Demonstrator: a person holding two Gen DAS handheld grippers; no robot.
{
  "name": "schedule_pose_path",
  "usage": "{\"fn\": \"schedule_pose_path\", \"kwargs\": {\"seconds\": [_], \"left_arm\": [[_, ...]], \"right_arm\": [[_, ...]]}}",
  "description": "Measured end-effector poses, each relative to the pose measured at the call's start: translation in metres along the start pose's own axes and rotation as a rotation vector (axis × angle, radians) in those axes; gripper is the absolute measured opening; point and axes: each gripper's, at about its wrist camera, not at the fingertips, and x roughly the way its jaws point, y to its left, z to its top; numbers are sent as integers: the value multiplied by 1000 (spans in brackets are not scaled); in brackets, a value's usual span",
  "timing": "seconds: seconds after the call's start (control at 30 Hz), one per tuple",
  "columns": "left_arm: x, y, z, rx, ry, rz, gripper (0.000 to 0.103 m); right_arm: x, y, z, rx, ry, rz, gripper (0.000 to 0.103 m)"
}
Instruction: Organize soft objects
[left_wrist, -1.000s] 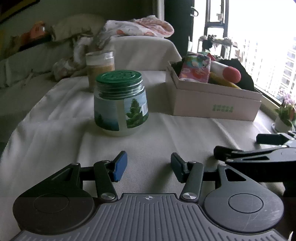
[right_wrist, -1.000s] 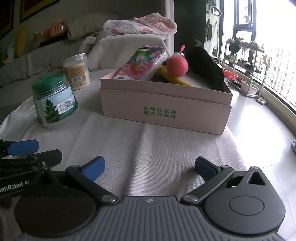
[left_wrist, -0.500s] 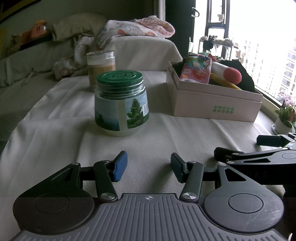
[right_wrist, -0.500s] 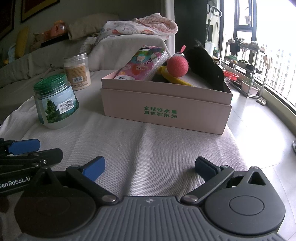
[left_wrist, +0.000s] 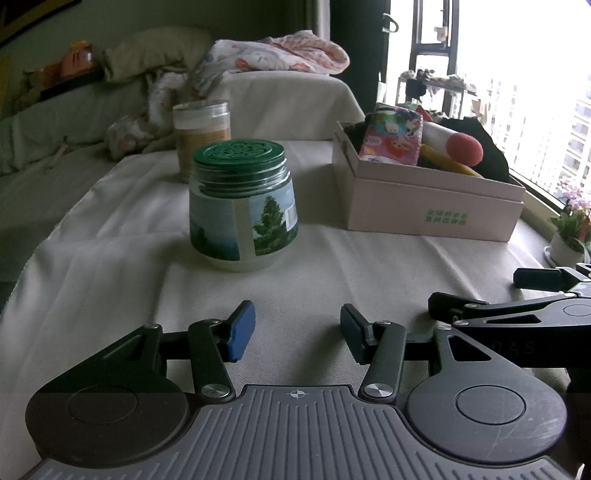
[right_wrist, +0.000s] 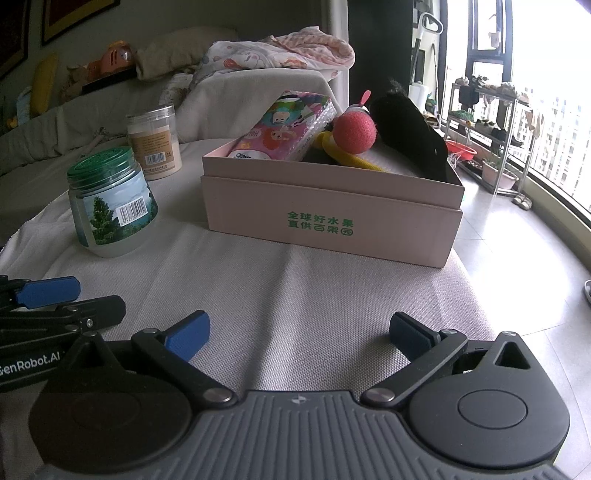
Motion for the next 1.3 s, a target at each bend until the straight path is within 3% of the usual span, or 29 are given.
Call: {"fn": "schedule_pose_path", "kwargs": {"seconds": [1.3], "left_arm": [[0, 2, 0, -4, -1, 10, 52]], "right_arm": [[0, 0, 0, 0, 0, 0, 103]]}}
